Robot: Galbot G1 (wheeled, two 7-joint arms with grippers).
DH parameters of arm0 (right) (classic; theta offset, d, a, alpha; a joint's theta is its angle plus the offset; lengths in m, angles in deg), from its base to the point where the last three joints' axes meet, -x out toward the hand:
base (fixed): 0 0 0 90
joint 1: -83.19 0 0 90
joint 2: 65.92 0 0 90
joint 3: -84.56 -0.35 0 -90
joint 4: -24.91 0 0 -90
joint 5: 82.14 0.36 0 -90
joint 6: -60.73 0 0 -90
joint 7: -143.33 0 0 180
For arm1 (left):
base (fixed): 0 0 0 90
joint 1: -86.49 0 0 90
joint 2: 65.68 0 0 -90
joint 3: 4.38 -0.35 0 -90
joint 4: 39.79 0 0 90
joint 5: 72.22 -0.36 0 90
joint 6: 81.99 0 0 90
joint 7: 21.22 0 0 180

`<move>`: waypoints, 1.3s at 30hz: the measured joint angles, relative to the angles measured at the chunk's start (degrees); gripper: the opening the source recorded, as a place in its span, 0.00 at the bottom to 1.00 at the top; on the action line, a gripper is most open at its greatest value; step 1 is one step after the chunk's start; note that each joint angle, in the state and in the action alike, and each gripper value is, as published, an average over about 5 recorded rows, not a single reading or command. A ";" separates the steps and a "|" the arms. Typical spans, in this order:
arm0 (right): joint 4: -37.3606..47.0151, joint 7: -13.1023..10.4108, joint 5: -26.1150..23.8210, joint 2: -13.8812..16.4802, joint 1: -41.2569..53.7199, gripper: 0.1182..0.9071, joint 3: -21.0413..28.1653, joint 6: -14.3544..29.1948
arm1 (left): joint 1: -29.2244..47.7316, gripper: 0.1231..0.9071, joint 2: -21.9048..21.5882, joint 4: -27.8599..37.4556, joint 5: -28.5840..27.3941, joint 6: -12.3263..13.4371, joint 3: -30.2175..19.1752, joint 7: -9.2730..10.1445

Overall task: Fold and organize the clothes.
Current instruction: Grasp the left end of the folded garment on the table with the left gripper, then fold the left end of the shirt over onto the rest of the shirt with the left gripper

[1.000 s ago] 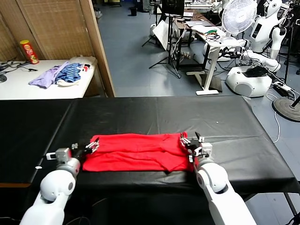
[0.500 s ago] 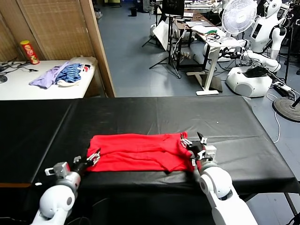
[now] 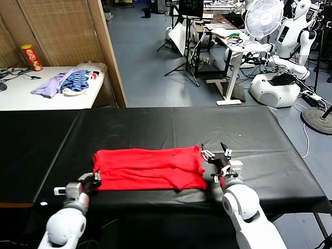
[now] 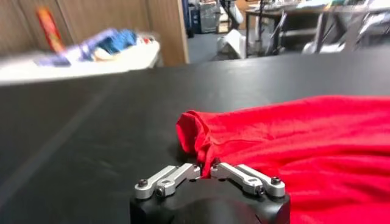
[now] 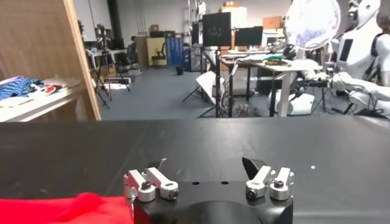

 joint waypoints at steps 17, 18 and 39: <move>-2.12 -0.41 -1.73 -1.05 -2.07 0.86 -0.23 -1.18 | 1.29 0.05 -0.66 -12.45 15.89 -8.83 -7.52 5.22; -2.16 -0.44 -1.77 -1.06 -2.16 0.86 -0.33 -1.22 | 1.85 0.05 0.36 -13.16 18.46 -9.10 -9.02 5.80; -1.63 2.21 -2.21 -1.71 -1.66 0.86 1.06 -1.18 | 9.04 0.06 14.23 -9.39 22.20 -6.36 -22.65 5.92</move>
